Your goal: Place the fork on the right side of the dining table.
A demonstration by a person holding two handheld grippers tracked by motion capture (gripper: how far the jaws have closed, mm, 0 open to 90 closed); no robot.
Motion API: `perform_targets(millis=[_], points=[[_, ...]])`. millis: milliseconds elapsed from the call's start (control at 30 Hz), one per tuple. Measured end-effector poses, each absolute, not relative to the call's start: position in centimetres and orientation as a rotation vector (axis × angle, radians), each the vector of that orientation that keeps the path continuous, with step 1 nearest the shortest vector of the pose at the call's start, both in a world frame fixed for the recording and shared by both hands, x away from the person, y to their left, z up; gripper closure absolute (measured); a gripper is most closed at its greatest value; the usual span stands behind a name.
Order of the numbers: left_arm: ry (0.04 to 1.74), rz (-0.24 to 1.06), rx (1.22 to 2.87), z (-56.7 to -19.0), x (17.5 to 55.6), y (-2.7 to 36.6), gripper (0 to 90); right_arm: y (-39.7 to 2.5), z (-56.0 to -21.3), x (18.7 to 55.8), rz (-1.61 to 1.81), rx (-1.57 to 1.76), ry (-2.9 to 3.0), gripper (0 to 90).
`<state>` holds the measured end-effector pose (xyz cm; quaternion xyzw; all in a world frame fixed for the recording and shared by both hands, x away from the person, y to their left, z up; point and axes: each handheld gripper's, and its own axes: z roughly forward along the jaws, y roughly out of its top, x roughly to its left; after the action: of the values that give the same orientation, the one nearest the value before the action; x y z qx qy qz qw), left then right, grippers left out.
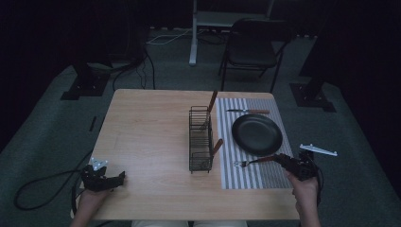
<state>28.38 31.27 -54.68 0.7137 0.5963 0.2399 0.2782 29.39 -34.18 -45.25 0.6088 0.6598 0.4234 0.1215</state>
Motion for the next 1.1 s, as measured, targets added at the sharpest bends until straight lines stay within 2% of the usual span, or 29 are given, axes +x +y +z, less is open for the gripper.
perform_targets(millis=[333,867,1100], points=[[1.600,0.643,1.916,-54.7,28.4,31.3,0.0,-35.6,-46.9,29.8,1.197,1.844,1.924,58.9],[1.599,0.644,1.918,-54.7,28.4,31.3,0.0,-37.8,-50.0,31.1,1.219,1.962,1.942,59.9],[1.600,0.644,1.918,-54.7,28.4,31.3,0.0,-38.5,-51.3,32.5,1.152,2.000,1.987,55.6]])
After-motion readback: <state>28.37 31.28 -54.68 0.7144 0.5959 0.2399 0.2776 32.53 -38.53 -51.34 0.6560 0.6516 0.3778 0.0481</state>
